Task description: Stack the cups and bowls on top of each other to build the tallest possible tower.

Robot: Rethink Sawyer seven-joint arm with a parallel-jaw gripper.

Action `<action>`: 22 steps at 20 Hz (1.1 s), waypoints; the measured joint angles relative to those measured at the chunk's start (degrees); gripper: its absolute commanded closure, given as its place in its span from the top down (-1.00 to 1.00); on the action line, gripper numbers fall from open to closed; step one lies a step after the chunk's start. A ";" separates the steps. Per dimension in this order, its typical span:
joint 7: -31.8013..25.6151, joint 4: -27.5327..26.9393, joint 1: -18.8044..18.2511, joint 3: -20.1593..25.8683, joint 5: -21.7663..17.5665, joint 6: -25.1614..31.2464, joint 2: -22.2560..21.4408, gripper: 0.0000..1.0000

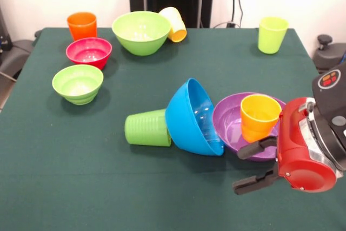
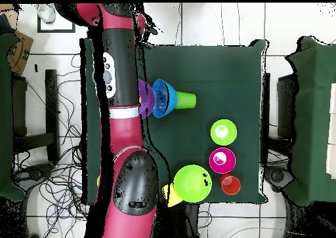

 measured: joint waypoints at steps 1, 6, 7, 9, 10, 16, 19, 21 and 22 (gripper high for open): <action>-0.23 0.03 0.00 0.26 -0.25 0.00 0.15 1.00; -1.56 0.26 -0.06 2.73 -3.42 -0.01 1.44 1.00; -1.81 0.31 -0.09 3.09 -3.98 -0.01 1.61 1.00; -2.75 0.53 -0.18 3.94 -5.50 -0.01 2.01 1.00; -3.21 0.71 -0.24 4.29 -6.18 0.00 2.22 1.00; -6.44 2.04 -0.40 5.37 -10.16 0.00 3.29 1.00; -8.40 2.57 -0.41 5.36 -12.06 0.00 3.54 1.00; -9.92 2.94 -0.41 5.36 -13.27 0.00 3.58 1.00; -11.77 3.35 -0.41 5.36 -14.40 0.00 3.56 1.00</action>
